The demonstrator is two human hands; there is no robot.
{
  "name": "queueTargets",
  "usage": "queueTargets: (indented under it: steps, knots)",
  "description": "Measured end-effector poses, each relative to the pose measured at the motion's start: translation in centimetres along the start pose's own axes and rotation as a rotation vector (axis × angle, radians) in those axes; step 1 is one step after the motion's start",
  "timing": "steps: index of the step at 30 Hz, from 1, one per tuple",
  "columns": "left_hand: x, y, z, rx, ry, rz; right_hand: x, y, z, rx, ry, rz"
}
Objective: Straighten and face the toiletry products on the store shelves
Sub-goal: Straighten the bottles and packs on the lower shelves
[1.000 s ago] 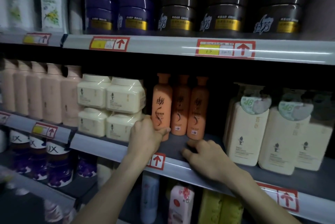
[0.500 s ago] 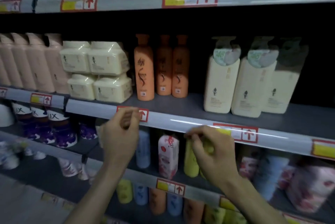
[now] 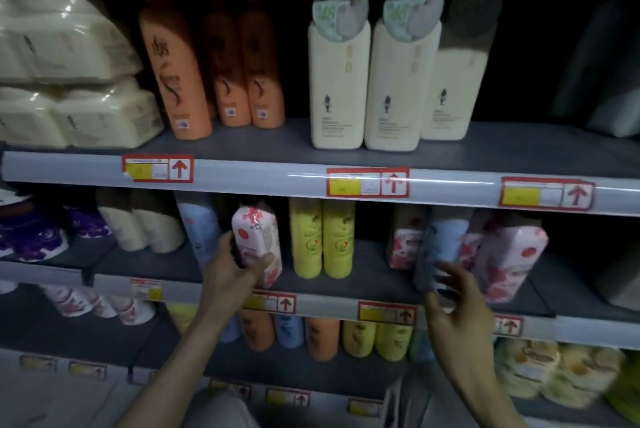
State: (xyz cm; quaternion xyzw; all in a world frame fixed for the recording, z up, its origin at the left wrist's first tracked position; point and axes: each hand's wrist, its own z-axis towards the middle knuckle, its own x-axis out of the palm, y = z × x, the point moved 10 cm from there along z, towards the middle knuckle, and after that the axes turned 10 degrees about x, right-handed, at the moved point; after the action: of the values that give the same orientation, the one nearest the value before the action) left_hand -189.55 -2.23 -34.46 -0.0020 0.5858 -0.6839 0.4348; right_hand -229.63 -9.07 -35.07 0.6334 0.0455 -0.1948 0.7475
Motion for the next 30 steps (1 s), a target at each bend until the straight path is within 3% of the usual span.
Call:
queueTargets:
  steps: [3,8,12,21,30]
  knots:
    - [0.7,-0.1,0.2,-0.004,-0.023,0.043,-2.6,-0.6,2.7,0.022,-0.084,-0.028]
    - [0.7,-0.2,-0.1,-0.001,-0.045,0.081,-0.6,0.4,5.3,0.05,0.056,-0.102]
    - [0.7,-0.6,-0.2,0.008,-0.025,0.092,-0.4,0.2,5.7,0.046,0.006,-0.113]
    - [2.4,-0.8,-1.1,0.04,0.033,0.066,-0.7,0.0,4.2,0.011,0.027,-0.058]
    - [3.2,-1.6,-1.0,0.044,-0.007,0.073,4.8,3.5,-2.7,-0.039,0.207,0.035]
